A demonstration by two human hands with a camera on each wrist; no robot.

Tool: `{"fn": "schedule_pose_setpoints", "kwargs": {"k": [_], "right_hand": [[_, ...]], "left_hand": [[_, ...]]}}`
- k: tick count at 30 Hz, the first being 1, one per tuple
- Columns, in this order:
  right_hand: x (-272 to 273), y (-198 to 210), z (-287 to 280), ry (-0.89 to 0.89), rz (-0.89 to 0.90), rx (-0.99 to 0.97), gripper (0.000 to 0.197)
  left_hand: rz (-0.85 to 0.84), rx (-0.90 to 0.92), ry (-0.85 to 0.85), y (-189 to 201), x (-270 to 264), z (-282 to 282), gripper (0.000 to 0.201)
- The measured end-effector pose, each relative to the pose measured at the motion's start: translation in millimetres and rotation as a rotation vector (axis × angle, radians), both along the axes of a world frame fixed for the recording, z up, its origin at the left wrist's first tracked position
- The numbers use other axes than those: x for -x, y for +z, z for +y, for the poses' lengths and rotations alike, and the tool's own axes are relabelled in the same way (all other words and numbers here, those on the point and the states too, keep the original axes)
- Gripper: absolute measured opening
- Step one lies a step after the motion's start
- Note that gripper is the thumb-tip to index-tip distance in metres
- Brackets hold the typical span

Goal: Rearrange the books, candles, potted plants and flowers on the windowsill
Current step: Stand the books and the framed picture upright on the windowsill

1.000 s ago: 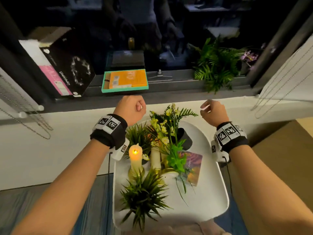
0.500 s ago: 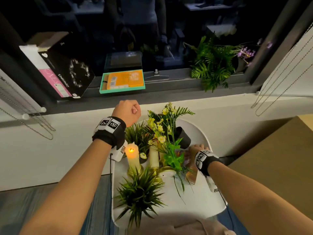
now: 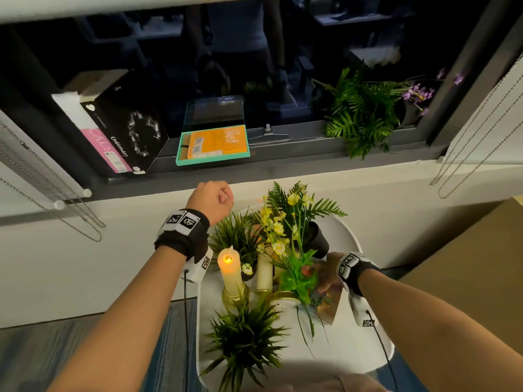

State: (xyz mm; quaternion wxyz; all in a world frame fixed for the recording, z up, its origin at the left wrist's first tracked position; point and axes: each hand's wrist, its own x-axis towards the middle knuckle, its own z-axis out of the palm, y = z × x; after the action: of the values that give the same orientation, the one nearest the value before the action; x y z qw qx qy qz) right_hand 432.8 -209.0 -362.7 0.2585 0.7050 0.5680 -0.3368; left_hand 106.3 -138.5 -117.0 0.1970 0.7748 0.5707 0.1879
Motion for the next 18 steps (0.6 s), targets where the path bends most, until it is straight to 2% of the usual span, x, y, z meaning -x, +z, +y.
{"fn": "schedule_pose_setpoints", "kwargs": {"k": [1,3,4,5,7,10,14,18], "right_hand": [[4.7,13.4,-2.2,-0.029,-0.003,0.029,0.105],[28.9,85.7,-23.5,-0.014,0.01,0.023,0.085],[43.5,127.0,-35.6,-0.015,0.027,0.025,0.079],[46.2,140.2,-38.0,-0.028,0.034,0.021,0.081],[45.9,150.3,-35.6,-0.031,0.058,0.004,0.081],[37.5,158.8,-23.5,-0.022,0.09,-0.004,0.064],[26.1,169.9,-5.1,-0.029,0.107,-0.042,0.063],[29.6,198.0,1.6,0.016,0.08,-0.076,0.039]], "left_hand": [[-0.002,0.002,-0.001,-0.1,0.5,0.9,0.016],[-0.002,0.008,-0.002,0.0,1.0,2.7,0.016],[-0.002,0.011,-0.003,-0.1,1.1,3.5,0.016],[-0.004,0.012,-0.002,0.0,1.1,4.3,0.016],[-0.01,0.015,0.002,0.0,1.2,5.5,0.016],[-0.004,0.018,0.0,-1.8,1.1,8.1,0.015],[0.0,0.029,-0.008,-3.9,-1.7,11.0,0.014],[0.007,0.037,-0.027,-5.5,-6.3,14.4,0.013]]}}
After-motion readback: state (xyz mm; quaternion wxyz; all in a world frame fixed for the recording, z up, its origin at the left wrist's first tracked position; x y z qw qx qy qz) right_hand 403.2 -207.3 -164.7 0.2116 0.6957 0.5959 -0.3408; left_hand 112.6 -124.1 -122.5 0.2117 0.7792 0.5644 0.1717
